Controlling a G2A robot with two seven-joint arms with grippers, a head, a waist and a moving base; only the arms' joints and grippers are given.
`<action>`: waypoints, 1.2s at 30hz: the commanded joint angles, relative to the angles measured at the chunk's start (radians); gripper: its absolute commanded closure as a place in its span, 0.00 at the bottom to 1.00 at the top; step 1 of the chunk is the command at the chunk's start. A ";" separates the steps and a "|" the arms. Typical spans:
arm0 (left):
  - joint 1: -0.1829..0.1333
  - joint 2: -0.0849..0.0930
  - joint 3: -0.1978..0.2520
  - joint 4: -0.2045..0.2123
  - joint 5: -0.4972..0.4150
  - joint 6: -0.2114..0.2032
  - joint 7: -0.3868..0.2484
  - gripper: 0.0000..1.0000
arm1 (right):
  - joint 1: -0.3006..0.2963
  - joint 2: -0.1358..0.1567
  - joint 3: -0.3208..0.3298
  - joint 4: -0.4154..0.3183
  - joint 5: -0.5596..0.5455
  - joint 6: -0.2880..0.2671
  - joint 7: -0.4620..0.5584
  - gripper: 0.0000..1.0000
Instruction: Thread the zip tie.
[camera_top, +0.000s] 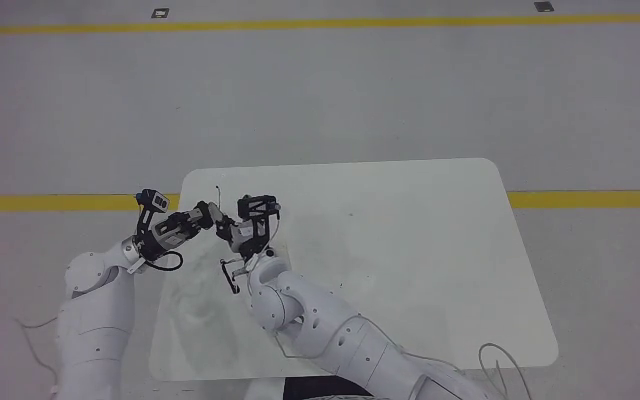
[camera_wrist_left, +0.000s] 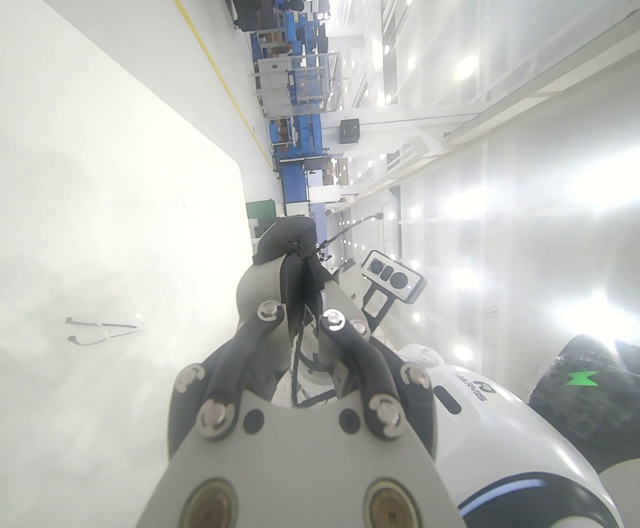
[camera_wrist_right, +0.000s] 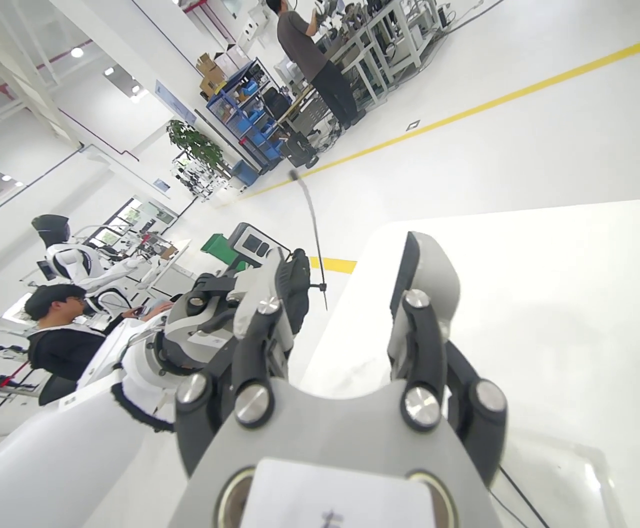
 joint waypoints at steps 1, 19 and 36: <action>0.000 0.000 0.000 0.000 0.000 0.000 0.000 1.00 | -0.005 0.002 0.006 -0.004 -0.007 -0.006 -0.013 0.00; -0.008 0.016 -0.002 0.021 -0.134 0.107 0.029 1.00 | -0.096 0.040 0.216 -0.097 0.350 -0.386 0.225 0.00; -0.005 0.016 0.049 0.029 -0.225 0.200 0.044 1.00 | -0.109 0.037 0.250 -0.083 0.617 -0.500 0.405 0.00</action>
